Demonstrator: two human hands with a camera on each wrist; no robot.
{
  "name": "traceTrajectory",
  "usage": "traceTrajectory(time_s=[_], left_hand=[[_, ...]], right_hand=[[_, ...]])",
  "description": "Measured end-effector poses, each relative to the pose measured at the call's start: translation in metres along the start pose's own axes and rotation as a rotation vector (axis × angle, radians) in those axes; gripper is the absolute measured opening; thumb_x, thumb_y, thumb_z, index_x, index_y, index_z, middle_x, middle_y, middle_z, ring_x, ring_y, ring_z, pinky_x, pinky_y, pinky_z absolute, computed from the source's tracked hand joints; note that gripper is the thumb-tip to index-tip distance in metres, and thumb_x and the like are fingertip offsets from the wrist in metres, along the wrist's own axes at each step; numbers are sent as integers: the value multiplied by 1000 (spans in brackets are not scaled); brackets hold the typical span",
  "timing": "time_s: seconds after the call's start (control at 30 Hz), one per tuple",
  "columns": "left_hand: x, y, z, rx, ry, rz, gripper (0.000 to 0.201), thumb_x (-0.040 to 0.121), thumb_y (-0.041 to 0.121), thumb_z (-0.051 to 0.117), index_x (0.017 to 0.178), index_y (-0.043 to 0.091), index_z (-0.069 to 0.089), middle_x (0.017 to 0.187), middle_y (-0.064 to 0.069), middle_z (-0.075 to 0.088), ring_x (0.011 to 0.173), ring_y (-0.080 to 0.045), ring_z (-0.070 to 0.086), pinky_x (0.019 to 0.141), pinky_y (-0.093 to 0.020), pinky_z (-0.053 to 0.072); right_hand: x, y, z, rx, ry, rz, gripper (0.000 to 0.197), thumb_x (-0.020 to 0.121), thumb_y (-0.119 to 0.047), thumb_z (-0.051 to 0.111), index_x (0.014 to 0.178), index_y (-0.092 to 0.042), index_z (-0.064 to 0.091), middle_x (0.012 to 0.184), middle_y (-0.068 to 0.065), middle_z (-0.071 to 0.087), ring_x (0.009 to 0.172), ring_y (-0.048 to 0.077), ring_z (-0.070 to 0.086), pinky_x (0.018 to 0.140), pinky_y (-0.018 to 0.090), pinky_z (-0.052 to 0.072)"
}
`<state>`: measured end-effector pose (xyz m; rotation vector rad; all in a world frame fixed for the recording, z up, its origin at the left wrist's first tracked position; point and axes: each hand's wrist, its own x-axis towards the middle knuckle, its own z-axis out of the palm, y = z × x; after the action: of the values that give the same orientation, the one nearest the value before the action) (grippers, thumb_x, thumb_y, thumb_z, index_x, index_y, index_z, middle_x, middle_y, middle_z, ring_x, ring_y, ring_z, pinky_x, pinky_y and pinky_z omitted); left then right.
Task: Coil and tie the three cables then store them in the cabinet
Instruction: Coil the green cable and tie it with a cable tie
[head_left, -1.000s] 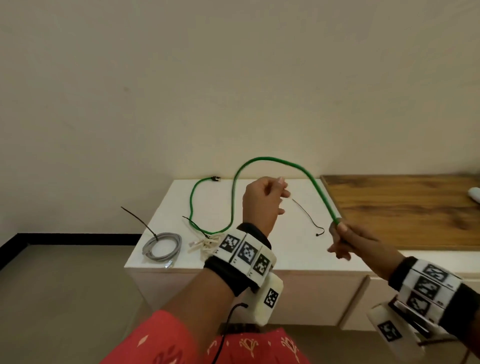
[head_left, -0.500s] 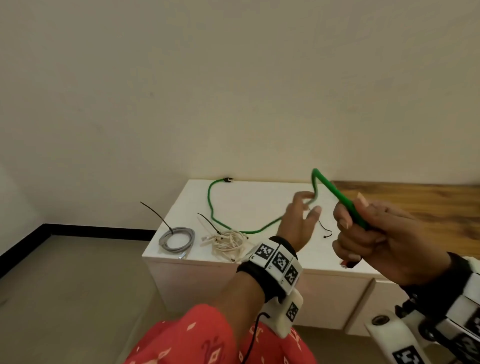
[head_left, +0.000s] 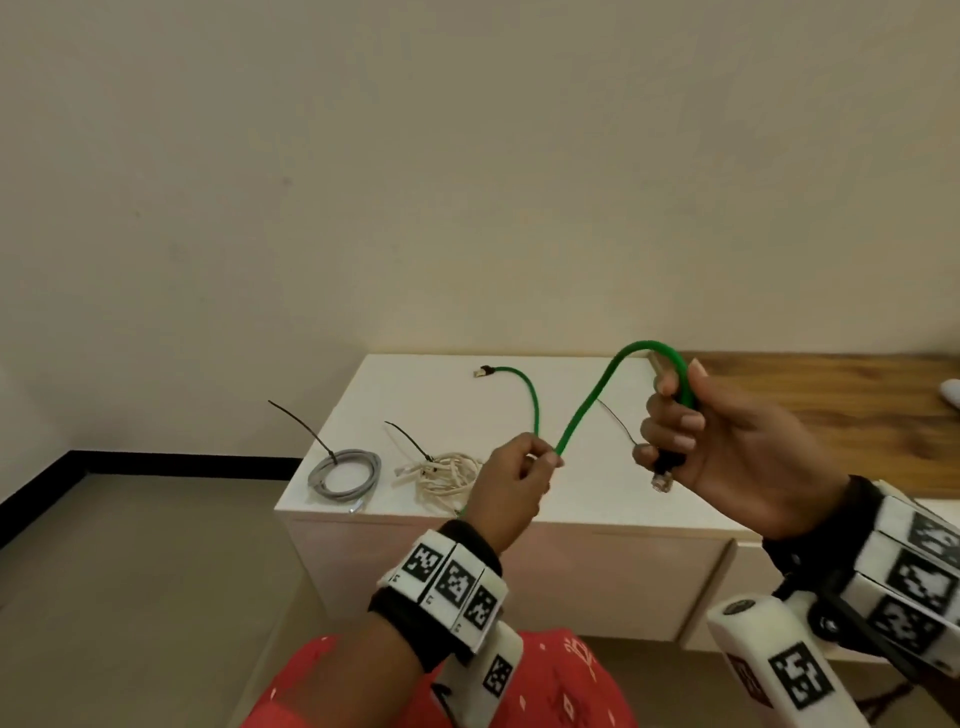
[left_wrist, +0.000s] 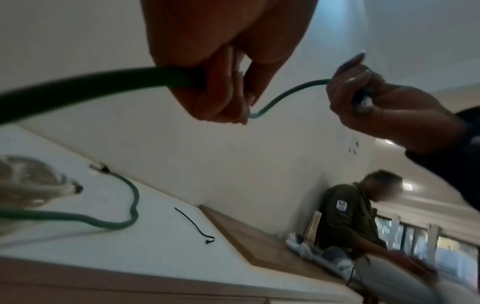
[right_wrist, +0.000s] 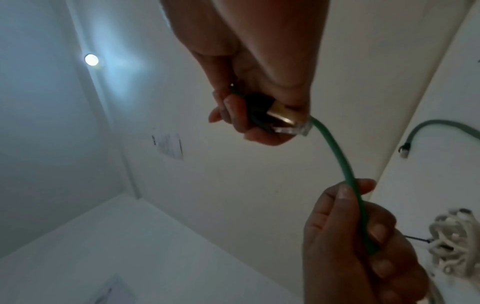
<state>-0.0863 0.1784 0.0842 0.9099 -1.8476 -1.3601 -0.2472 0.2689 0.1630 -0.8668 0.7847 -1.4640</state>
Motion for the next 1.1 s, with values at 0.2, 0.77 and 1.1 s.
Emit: traceTrajectory(time_s=[0.2,0.77,1.1], left_hand=[[-29,-2,-8,524,-227,167,19,92,23,48,95,12,63,74,-12,58,63,-14,47,58,-23,33],[-60,30,-21,955,-407,381,29,93,29,44,109,15,63,101,-7,68,92,-25,60,78,-42,48],[-49,42,-35,844,-103,540,39,80,48,41,85,19,66,76,2,65,69,-16,56,62,-31,39]], right_hand=[[12,20,-13,99,-33,-171,15,72,-35,66,75,-21,61,57,-9,47,51,7,47,61,22,50],[9,54,-12,-572,219,-94,29,98,-18,35,74,-10,50,52,-1,52,52,16,57,49,22,46],[-4,86,5,-1001,-85,30,27,98,-17,34,73,-10,42,50,2,57,40,9,51,46,16,41]])
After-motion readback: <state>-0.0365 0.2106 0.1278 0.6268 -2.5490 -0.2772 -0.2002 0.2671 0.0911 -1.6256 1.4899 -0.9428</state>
